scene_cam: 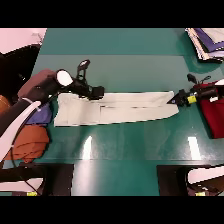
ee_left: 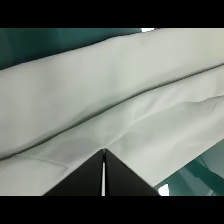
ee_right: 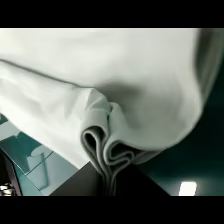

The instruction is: Fold the shirts.

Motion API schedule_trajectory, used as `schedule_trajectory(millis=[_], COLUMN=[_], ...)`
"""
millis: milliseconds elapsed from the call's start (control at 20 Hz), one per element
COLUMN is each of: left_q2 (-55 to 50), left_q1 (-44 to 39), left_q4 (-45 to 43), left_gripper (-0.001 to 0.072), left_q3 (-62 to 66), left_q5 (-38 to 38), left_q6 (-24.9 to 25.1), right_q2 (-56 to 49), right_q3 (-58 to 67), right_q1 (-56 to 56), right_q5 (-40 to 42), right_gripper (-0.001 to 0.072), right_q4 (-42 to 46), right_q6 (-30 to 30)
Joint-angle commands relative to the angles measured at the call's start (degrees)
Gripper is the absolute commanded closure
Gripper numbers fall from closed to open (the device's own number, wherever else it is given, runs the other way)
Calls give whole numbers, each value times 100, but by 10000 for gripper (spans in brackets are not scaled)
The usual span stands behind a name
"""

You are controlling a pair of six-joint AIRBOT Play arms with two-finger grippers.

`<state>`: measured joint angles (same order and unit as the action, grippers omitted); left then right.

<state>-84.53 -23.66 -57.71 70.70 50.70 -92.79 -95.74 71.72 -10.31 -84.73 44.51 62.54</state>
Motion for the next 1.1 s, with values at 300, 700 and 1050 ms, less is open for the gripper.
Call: schedule_trajectory(millis=[300, 700, 1050], left_q2=[-1335, -1558, -1113], left_q1=[-717, -772, -278], left_q4=[131, 181, -448], left_gripper=[684, 684, 684], left_q3=[870, 879, 1073], left_q5=[-4, -74, 339], left_q6=[-24, 22, 17], right_q2=[1200, 1204, 1204], right_q3=[2072, 2944, 3045], right_q1=[1521, 2883, 3672], right_q5=[-157, 76, 734], right_gripper=[697, 696, 695], right_q4=[-450, -452, -455], right_q6=[907, 1207, 1204])
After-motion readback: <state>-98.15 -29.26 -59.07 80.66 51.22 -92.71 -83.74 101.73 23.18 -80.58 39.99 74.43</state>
